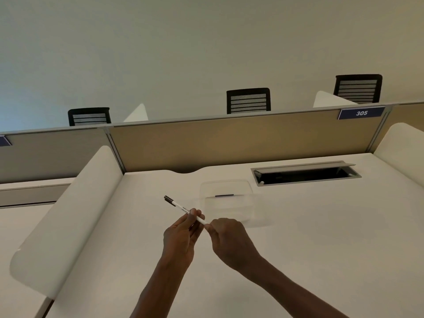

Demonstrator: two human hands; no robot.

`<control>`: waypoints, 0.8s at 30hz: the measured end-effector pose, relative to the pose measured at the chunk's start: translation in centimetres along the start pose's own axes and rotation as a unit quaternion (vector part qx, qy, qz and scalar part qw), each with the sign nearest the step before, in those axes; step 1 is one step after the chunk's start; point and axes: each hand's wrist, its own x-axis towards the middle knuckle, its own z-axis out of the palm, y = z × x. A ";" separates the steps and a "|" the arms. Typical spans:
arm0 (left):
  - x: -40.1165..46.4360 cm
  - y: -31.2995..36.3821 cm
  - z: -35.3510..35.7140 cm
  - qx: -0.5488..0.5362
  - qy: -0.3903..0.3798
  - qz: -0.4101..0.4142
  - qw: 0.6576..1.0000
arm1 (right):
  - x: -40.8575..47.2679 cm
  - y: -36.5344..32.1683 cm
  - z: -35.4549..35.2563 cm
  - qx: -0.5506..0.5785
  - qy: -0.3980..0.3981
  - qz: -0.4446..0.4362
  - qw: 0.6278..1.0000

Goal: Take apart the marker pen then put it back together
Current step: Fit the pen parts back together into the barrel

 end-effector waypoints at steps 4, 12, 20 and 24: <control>0.1 0.0 -0.1 -0.003 -0.012 0.007 1.000 | 0.8 -1.6 -1.0 0.396 -0.037 0.301 0.866; -0.1 -0.2 0.1 -0.077 -0.051 0.001 0.996 | 1.5 -2.7 -2.5 0.751 -0.100 0.509 0.409; -0.3 -0.6 0.6 -0.119 -0.069 -0.010 0.990 | 1.4 -2.7 -2.7 0.787 -0.081 0.502 0.349; -0.3 -0.8 1.1 -0.150 -0.059 -0.026 0.987 | 1.3 -2.8 -2.7 0.650 -0.056 0.457 0.604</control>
